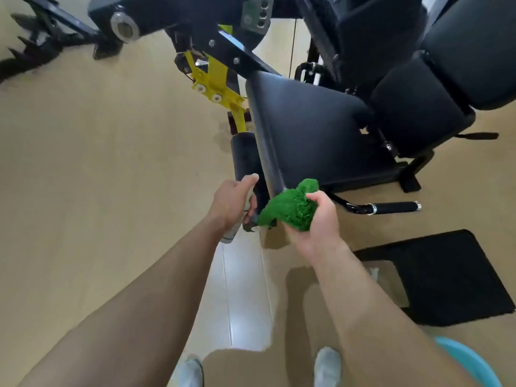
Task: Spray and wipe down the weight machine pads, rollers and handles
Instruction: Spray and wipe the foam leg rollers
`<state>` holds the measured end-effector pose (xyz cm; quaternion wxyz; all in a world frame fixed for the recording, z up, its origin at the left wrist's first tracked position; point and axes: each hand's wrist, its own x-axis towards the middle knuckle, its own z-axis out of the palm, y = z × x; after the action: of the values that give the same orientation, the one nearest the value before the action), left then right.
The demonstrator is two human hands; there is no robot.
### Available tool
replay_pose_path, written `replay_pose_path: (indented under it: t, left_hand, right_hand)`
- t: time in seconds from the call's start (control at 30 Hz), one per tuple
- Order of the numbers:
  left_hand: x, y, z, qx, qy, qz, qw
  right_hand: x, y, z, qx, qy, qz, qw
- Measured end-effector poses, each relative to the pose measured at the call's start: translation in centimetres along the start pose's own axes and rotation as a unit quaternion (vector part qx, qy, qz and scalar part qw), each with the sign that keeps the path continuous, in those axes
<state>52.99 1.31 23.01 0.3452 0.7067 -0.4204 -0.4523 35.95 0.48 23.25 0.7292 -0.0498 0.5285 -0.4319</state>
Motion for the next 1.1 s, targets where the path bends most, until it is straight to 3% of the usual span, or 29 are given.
replay_pose_path:
  t: [0.2,0.53,0.7,0.77,0.83,0.9,0.93,1.0,1.03,1.1]
  left_hand:
    - [2.6,-3.8,-3.8,0.004,-0.065,0.051,0.997]
    - [7.7,-5.8,-1.0,0.014,-0.138,0.021,0.990]
    - [9.8,-5.7,-1.8,0.043,-0.147,0.014,0.988]
    - [10.7,-6.0,-2.6,0.059,-0.169,0.032,0.983]
    - [11.8,-6.3,-3.4,0.069,-0.191,0.055,0.978]
    - [13.3,-6.6,-4.3,0.065,-0.201,0.062,0.975]
    - [14.1,-6.7,-4.8,0.055,-0.203,0.062,0.976]
    - [16.0,-6.9,-5.8,0.038,-0.204,0.057,0.977]
    - [17.0,-6.8,-6.4,0.035,-0.206,0.053,0.977]
    - [19.2,-6.5,-7.4,0.040,-0.220,0.060,0.973]
  right_hand:
    - [0.2,2.5,2.4,-0.003,0.107,-0.129,0.986]
    - [1.8,4.8,0.8,0.020,0.215,-0.217,0.952]
    - [2.3,5.6,2.1,-0.041,0.238,-0.292,0.925]
    - [3.2,6.3,3.0,-0.112,0.244,-0.348,0.898]
    - [4.9,6.9,4.2,-0.228,0.250,-0.422,0.841]
    - [7.5,7.5,5.4,-0.405,0.238,-0.476,0.743]
    - [9.1,7.9,5.8,-0.517,0.230,-0.479,0.672]
    - [12.7,8.8,6.1,-0.711,0.234,-0.449,0.489]
    - [14.4,9.3,6.3,-0.764,0.221,-0.436,0.421]
    - [17.6,9.7,7.3,-0.822,0.192,-0.423,0.329]
